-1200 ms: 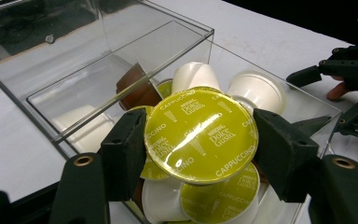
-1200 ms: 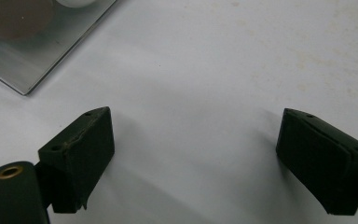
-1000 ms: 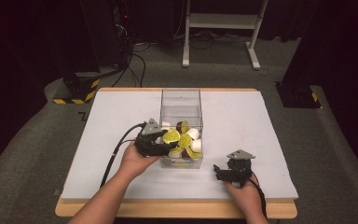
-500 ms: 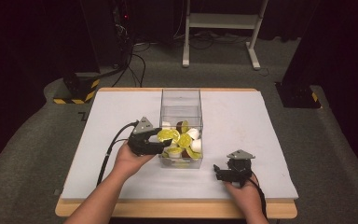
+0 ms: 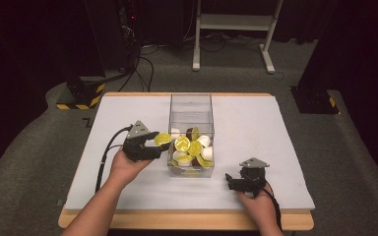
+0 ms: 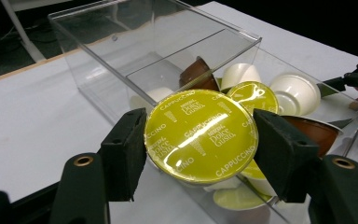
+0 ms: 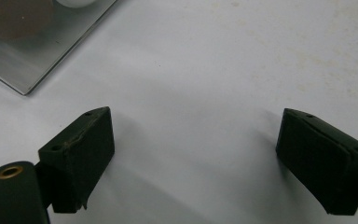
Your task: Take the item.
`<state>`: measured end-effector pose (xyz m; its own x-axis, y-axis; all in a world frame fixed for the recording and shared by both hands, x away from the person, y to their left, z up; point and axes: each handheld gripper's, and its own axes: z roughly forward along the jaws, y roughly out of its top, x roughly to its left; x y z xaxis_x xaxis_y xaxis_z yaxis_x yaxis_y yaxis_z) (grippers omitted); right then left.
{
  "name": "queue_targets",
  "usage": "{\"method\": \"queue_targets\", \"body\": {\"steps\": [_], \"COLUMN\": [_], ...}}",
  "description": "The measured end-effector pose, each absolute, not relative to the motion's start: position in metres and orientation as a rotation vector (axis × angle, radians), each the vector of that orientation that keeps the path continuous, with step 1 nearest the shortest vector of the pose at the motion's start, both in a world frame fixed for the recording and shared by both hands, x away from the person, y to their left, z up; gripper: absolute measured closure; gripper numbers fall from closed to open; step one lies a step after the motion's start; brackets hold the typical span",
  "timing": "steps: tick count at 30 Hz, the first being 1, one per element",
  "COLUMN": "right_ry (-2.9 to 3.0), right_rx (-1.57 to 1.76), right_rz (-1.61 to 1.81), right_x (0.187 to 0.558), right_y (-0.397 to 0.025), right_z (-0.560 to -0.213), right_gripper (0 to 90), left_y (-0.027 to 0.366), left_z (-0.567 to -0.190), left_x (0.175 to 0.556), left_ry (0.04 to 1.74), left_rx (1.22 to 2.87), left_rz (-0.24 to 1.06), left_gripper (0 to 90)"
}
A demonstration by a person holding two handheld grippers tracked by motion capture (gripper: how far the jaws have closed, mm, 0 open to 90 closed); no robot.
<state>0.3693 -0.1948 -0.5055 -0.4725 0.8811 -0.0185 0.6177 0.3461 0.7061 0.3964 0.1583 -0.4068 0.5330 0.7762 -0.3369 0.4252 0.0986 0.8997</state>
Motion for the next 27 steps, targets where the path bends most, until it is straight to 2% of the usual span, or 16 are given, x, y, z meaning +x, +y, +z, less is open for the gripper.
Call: {"method": "queue_targets", "body": {"steps": [27], "right_ry": [2.217], "right_rx": [1.313], "right_rz": [0.902], "right_x": [0.369], "right_y": [-0.195], "right_z": [-0.505], "right_gripper": [11.3], "left_y": [0.192], "left_z": [-0.421], "left_x": [0.401], "left_ry": [1.151], "left_rx": [1.497], "left_rz": [0.406], "left_gripper": [37.7]}}
